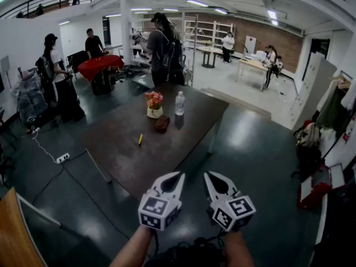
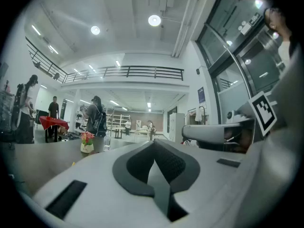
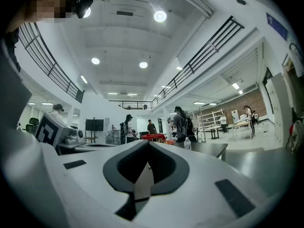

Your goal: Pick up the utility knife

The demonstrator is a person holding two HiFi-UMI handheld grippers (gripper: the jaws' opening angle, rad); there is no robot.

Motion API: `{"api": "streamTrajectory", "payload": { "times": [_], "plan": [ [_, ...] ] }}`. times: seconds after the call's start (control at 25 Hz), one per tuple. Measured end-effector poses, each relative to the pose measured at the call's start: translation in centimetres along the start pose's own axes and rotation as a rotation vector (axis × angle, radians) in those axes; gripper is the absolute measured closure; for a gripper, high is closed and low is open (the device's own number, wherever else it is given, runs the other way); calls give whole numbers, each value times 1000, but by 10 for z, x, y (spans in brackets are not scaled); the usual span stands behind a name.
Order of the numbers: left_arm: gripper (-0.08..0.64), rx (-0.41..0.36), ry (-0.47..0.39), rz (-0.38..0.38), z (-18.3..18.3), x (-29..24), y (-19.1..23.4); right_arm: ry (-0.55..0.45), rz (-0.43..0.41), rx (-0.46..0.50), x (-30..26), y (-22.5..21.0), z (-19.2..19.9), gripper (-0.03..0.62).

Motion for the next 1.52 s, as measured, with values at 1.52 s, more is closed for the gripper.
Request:
{"api": "streamTrajectory", "payload": {
  "times": [1.52],
  "plan": [
    [552,21,55,-27,10,-40,56,59,3,-51,-63,-23,12,581]
  ]
}}
Point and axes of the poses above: the fingertips, and each gripper's own axes: x backward along the fingers, y to its left, z out of its underside, the point moved 9 cm from there along x, backward along the fingers, and after that the axes turned 8 degrees about y, right-handed, at the moved point
